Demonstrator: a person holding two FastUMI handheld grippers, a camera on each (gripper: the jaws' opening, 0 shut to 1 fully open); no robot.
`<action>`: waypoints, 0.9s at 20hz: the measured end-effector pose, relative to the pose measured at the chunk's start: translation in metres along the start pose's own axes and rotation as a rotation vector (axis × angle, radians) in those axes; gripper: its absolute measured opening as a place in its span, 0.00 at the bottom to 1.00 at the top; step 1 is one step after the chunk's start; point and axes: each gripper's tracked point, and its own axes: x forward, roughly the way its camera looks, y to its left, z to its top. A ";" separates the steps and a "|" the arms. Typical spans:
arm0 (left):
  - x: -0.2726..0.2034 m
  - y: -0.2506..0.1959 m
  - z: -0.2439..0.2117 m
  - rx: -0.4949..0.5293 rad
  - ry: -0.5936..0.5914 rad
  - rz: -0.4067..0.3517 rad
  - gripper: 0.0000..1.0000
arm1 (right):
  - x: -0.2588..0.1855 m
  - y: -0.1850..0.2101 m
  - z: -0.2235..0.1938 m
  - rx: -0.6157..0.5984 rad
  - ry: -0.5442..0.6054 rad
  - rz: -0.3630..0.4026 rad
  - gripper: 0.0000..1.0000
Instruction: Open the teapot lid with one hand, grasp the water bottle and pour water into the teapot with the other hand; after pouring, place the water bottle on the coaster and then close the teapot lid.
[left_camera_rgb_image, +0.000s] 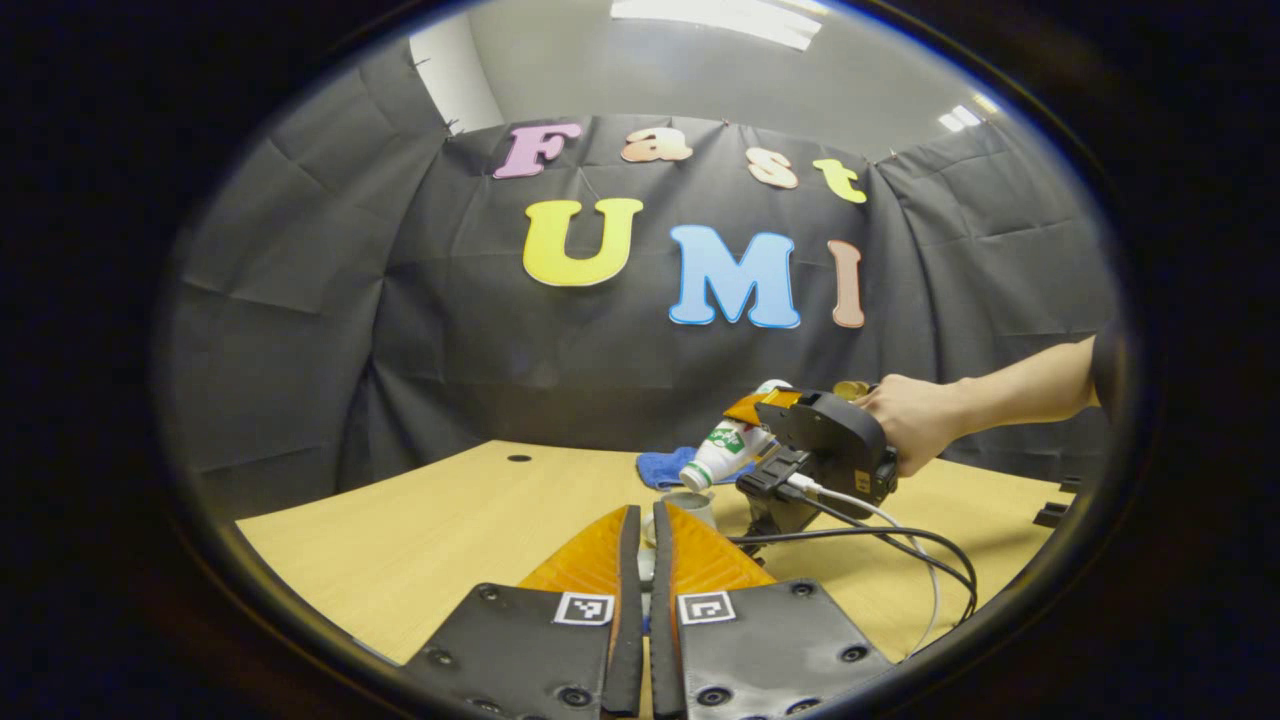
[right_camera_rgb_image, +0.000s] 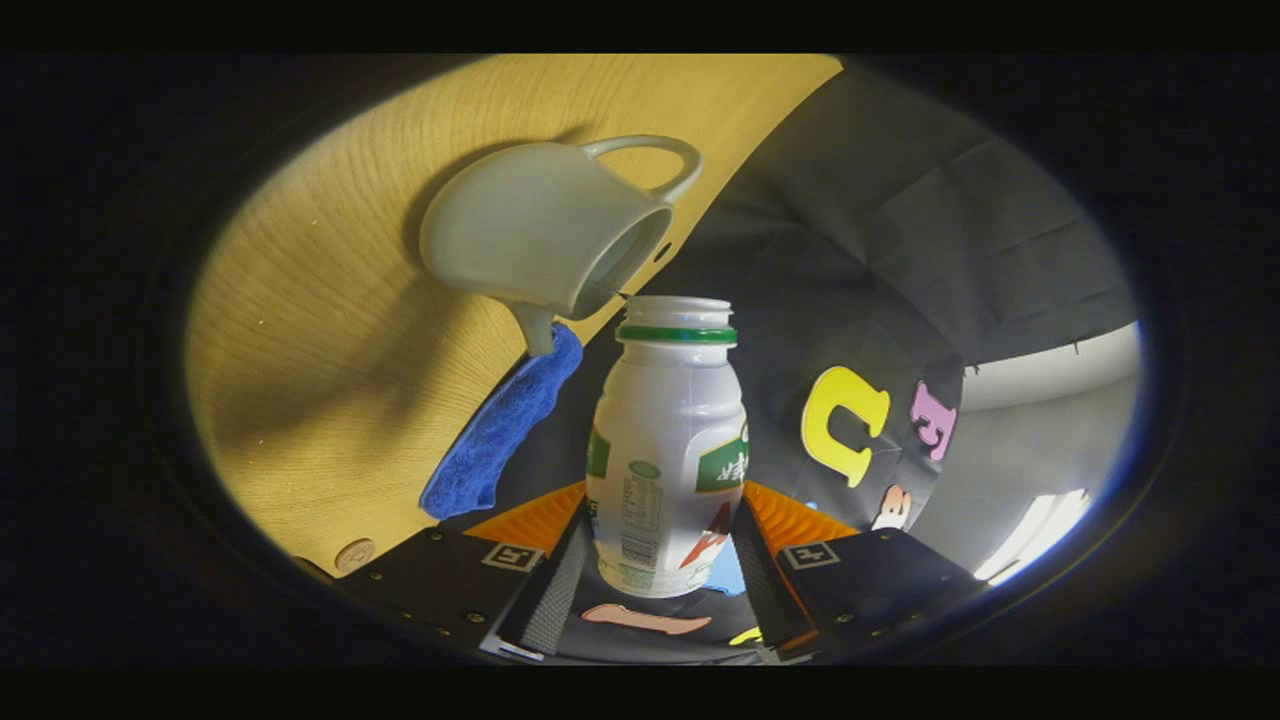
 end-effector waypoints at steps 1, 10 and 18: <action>0.001 0.001 -0.002 0.004 0.002 0.004 0.13 | 0.000 0.000 0.000 -0.002 0.000 0.000 0.72; -0.001 0.007 -0.002 0.009 0.003 0.021 0.09 | -0.001 0.002 0.001 0.049 -0.007 -0.013 0.72; 0.003 0.008 -0.007 -0.024 0.013 0.029 0.13 | 0.005 0.011 -0.002 0.236 -0.004 0.034 0.72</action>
